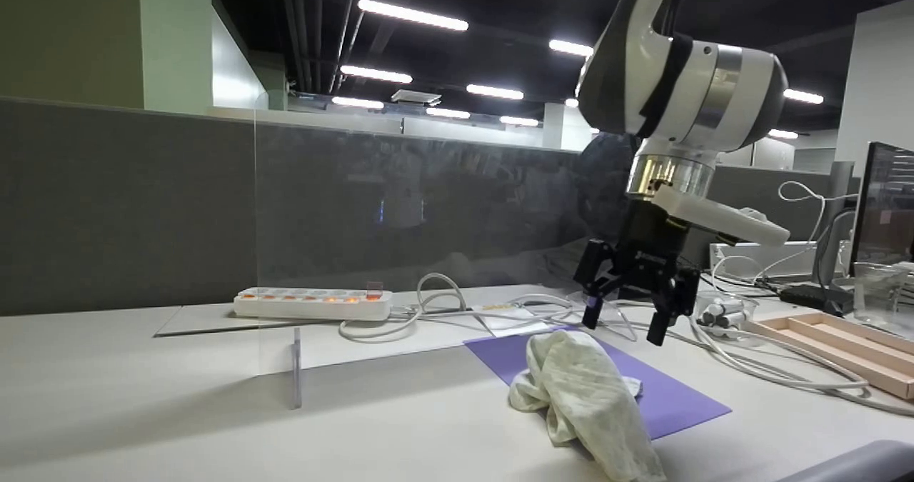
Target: Hang the towel on top of the transparent thing
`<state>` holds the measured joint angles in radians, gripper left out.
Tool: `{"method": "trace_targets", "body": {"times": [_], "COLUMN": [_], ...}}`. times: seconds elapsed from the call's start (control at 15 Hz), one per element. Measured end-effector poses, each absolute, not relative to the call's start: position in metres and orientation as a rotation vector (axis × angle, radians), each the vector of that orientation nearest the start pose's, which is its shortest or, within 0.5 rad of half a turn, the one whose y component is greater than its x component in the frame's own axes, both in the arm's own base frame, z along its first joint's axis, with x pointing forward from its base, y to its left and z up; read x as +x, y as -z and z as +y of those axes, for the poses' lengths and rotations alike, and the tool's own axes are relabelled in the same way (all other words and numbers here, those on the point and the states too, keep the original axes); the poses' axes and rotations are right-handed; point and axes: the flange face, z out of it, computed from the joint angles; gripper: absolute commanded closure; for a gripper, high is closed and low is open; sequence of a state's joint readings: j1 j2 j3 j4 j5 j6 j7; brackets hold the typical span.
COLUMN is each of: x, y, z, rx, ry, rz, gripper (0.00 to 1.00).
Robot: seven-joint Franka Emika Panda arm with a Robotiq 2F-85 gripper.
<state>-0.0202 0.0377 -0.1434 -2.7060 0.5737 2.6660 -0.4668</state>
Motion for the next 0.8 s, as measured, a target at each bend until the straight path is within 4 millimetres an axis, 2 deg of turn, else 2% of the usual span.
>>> {"method": "trace_targets", "body": {"times": [0.27, 0.33, 0.4, 0.8], "x": [0.396, 0.398, 0.401, 0.411], "y": [-0.193, -0.190, -0.187, -0.175], "z": [-0.069, -0.069, -0.069, -0.066], "rx": [-2.877, -2.880, -2.885, -2.880], "ry": [0.015, 0.016, 0.019, 0.011], "rz": [0.269, 0.262, 0.255, 0.243], "gripper": [0.00, 0.25, 0.26, 0.68]}}
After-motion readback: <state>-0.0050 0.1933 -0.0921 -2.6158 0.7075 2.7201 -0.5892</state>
